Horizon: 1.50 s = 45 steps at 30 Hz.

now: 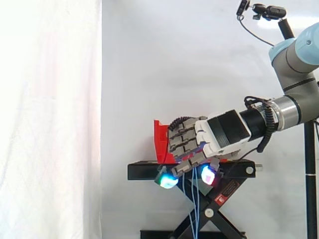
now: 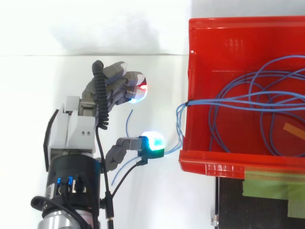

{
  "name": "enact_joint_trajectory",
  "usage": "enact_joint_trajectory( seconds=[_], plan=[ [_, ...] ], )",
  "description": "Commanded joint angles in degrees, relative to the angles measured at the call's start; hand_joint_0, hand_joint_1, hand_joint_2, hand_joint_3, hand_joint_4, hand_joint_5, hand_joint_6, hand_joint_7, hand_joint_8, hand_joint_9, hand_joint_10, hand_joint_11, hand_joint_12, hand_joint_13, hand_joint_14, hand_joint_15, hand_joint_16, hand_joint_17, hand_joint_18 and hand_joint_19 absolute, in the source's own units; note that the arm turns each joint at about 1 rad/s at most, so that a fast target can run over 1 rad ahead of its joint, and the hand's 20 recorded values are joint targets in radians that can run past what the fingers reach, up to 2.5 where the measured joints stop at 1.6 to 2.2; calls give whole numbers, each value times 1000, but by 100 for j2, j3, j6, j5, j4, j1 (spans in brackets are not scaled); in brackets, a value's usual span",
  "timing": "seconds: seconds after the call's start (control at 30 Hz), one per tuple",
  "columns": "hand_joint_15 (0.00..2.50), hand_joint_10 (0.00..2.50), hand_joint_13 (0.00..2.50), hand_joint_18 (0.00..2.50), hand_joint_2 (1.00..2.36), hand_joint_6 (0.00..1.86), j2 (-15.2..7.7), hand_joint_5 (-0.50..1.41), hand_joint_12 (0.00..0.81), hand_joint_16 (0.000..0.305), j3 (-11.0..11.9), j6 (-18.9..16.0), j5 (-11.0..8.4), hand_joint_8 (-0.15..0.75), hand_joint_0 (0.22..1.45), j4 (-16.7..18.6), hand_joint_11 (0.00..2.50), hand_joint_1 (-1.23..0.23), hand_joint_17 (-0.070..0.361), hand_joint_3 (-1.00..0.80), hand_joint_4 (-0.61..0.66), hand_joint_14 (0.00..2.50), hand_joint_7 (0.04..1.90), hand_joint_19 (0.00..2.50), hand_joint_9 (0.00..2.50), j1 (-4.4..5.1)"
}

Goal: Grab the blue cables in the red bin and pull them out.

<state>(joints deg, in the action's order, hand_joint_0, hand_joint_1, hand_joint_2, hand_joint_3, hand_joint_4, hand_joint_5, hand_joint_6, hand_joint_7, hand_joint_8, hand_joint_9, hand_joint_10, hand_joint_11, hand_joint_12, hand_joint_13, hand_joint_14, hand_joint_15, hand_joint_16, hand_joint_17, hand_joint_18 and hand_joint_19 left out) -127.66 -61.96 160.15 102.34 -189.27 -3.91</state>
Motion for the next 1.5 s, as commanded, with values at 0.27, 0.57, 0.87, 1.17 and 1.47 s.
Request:
enact_joint_trajectory(
  seconds=[0.27, 0.57, 0.87, 1.17, 1.47],
  plan=[
    [597, 24, 630, 433, 1000, 13, 4, 625, 348, 48, 17, 337, 119, 229, 713, -83, 976, -1052, 109, -1000, 33, 21, 538, 470, 746, -92],
    [594, 24, 635, 445, 1000, 8, 31, 696, 350, 49, 70, 337, 119, 237, 699, 66, 965, -1049, 110, -1000, 41, 21, 671, 463, 739, -118],
    [599, 23, 640, 455, 1000, 4, 31, 735, 352, 49, 70, 345, 119, 239, 699, 470, 959, -1051, 111, -1000, 58, 21, 739, 462, 749, -110],
    [596, 24, 641, 453, 1000, 9, 92, 717, 351, 49, 70, 345, 93, 240, 701, 541, 959, -1042, 110, -1000, 80, 21, 667, 466, 754, -118],
    [599, 23, 645, 456, 1000, 8, 154, 718, 351, 49, 70, 310, 84, 241, 707, -145, 957, -1035, 109, -1000, 74, 22, 665, 472, 757, -118]
  ],
)
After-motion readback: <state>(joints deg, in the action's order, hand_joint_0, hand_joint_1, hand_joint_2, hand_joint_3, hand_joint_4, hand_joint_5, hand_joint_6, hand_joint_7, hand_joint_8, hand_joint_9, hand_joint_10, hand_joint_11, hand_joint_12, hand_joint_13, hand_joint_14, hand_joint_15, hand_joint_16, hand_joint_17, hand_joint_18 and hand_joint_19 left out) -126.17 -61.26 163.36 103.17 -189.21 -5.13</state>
